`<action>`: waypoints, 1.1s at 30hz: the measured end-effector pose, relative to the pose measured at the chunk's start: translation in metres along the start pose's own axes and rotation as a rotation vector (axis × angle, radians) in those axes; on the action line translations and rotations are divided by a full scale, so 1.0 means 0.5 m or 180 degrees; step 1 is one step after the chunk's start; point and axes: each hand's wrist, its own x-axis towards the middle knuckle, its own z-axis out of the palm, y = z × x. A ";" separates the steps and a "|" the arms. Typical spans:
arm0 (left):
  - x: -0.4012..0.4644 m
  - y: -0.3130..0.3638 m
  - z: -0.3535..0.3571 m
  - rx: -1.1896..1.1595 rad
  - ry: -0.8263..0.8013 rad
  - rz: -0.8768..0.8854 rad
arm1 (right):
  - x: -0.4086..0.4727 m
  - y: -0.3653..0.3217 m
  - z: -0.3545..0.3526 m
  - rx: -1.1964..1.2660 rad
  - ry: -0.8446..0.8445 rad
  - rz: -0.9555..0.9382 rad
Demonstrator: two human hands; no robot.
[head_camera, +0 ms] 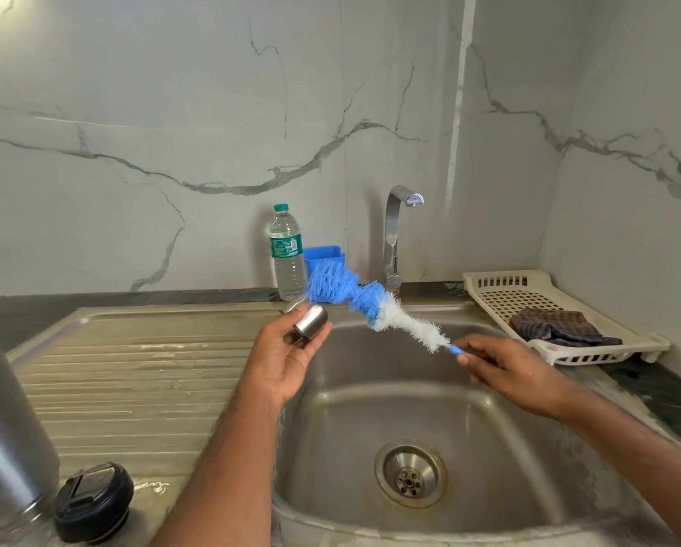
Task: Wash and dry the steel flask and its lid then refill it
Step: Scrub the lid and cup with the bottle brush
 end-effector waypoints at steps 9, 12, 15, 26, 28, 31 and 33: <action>-0.001 -0.001 -0.006 0.0086 -0.0294 0.0031 | 0.002 0.009 0.003 0.0115 -0.0277 0.0159; -0.004 -0.007 0.006 -0.0069 -0.0577 0.0009 | 0.006 0.006 0.011 0.0308 -0.0380 0.0138; -0.001 -0.009 0.005 0.0013 -0.0685 0.0068 | 0.010 0.009 0.012 0.0424 -0.0247 0.0085; 0.009 -0.001 -0.013 0.0283 -0.0175 0.0237 | -0.005 -0.017 0.014 0.0256 -0.0103 0.0254; 0.007 -0.007 -0.009 0.0355 -0.0291 0.0157 | -0.005 -0.025 0.023 0.0069 -0.0156 0.0156; 0.003 -0.016 0.003 0.0456 -0.0387 0.0127 | 0.000 -0.024 0.028 -0.0041 -0.0159 0.0116; 0.006 -0.011 0.000 0.0231 -0.0347 0.0244 | -0.002 -0.015 0.022 -0.0033 -0.0209 0.0095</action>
